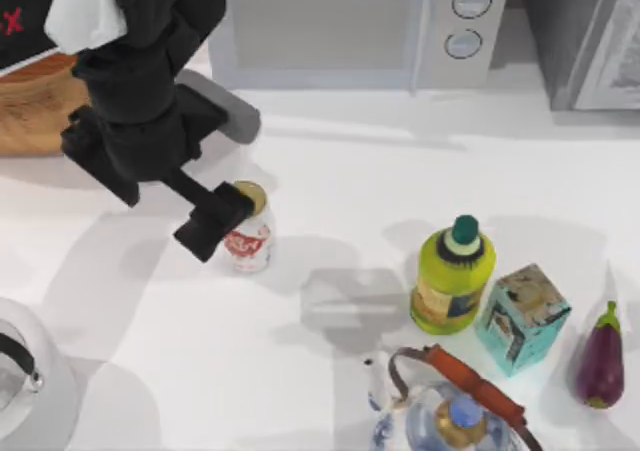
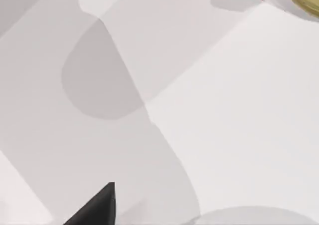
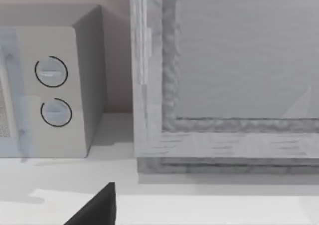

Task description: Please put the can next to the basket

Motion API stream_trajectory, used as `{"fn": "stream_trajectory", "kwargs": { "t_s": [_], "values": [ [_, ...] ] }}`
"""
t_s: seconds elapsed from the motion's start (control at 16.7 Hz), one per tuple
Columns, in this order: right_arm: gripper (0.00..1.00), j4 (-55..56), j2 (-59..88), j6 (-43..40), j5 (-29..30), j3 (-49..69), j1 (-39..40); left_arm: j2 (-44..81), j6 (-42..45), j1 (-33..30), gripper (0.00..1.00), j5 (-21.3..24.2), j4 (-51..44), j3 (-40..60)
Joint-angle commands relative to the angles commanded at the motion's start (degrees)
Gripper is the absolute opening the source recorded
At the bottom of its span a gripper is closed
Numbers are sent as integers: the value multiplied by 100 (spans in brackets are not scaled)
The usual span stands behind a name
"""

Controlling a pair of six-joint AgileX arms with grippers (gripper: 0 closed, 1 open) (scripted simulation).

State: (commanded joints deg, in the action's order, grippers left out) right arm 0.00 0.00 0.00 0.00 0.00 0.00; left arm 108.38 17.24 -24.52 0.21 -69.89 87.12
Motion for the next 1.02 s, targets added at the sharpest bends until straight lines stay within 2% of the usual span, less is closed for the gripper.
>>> {"fn": "stream_trajectory", "kwargs": {
  "t_s": [0.24, 0.42, 0.78, 1.02],
  "values": [
    [100, 0, 0, 0, 0, 0, 0, 1041, -11, -378, 100, 3, -382, 1429],
    [100, 0, 0, 0, 0, 0, 0, 1324, -24, -499, 100, -8, -444, 1878],
    [100, 0, 0, 0, 0, 0, 0, 1327, -22, -481, 100, -9, -419, 1879],
    [100, 0, 0, 0, 0, 0, 0, 1417, -11, -494, 100, -9, 96, 1441]
  ]
}}
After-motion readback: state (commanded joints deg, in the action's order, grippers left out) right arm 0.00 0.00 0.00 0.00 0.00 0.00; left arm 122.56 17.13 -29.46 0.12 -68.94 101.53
